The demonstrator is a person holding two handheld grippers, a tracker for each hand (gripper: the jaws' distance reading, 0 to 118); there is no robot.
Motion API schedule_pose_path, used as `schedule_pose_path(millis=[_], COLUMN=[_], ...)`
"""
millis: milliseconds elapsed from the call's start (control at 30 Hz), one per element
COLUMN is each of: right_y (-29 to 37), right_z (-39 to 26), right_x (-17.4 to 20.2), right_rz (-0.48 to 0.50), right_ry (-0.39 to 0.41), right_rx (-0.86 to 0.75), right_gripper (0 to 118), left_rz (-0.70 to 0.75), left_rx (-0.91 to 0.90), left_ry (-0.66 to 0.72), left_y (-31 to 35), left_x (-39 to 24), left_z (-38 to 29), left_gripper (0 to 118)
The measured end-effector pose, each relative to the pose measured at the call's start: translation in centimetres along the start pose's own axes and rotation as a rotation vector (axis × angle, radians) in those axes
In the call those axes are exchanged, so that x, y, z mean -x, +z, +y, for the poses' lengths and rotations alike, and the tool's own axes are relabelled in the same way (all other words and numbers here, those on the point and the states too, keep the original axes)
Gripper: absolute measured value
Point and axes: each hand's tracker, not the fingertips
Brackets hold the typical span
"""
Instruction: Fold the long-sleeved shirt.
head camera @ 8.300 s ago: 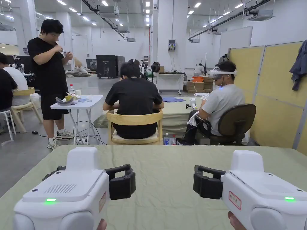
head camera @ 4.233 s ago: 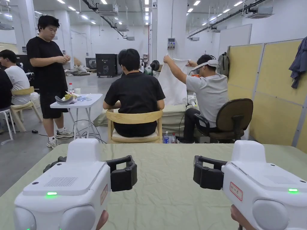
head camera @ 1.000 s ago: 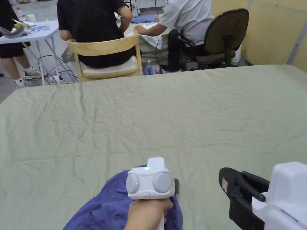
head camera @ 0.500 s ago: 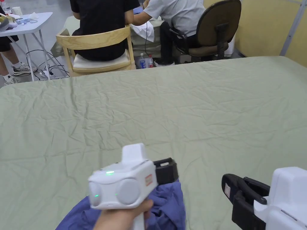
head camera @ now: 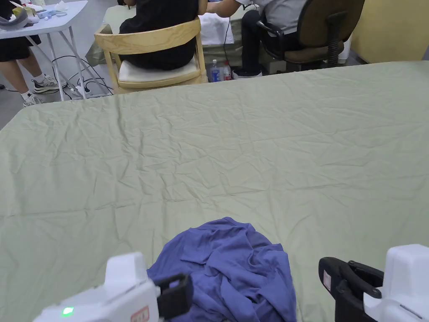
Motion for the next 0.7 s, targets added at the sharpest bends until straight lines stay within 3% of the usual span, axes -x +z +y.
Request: schedule_pose_path(millis=[100, 267, 367, 433, 533, 567, 600, 633, 667, 700], right_y=[-1.3, -3.9, -5.3, -6.4, -9.0, -10.2, -11.1, -12.4, -13.5, -14.7], right_z=[0.0, -0.6, -0.8, -1.1, -1.2, -1.3, -1.3, -1.2, -1.3, -1.4], right_x=[-0.5, -1.8, -2.5, -2.9, -3.2, -3.2, -3.2, -3.4, -3.5, -3.6], right_rz=[-0.017, -0.067, -0.077, -0.086, -0.095, -0.093, -0.087, -0.074, -0.058, -0.056], right_ry=[-0.002, -0.014, -0.019, -0.019, 0.002, 0.013, 0.017, 0.012, 0.0, -0.014], right_rx=[0.023, 0.09, 0.124, 0.151, 0.199, 0.215, 0.226, 0.241, 0.25, 0.274], right_gripper=[3, 3, 3, 3, 3, 3, 3, 3, 14, 41], left_rz=[0.117, 0.236, 0.215, 0.167, 0.101, 0.105, 0.118, 0.107, 0.081, 0.064], left_rx=[-0.14, 0.122, 0.22, 0.087, 0.108, 0.098, 0.102, 0.089, 0.08, 0.076], left_ry=[-0.036, -0.212, -0.272, -0.181, -0.151, -0.164, -0.179, -0.145, -0.093, -0.059], left_y=[-5.9, -18.7, -20.7, -18.7, -17.9, -17.5, -17.7, -17.4, -16.9, -16.3], left_x=[0.2, -1.1, 0.3, 0.8, 2.7, 2.9, 2.7, 3.0, 3.2, 3.5], left_z=[4.6, 5.7, 3.8, 3.0, 2.7, 2.7, 2.8, 3.1, 3.5, 3.9], left_gripper=[115, 109, 78, 75, 37, 14, 1, 1, 1, 1])
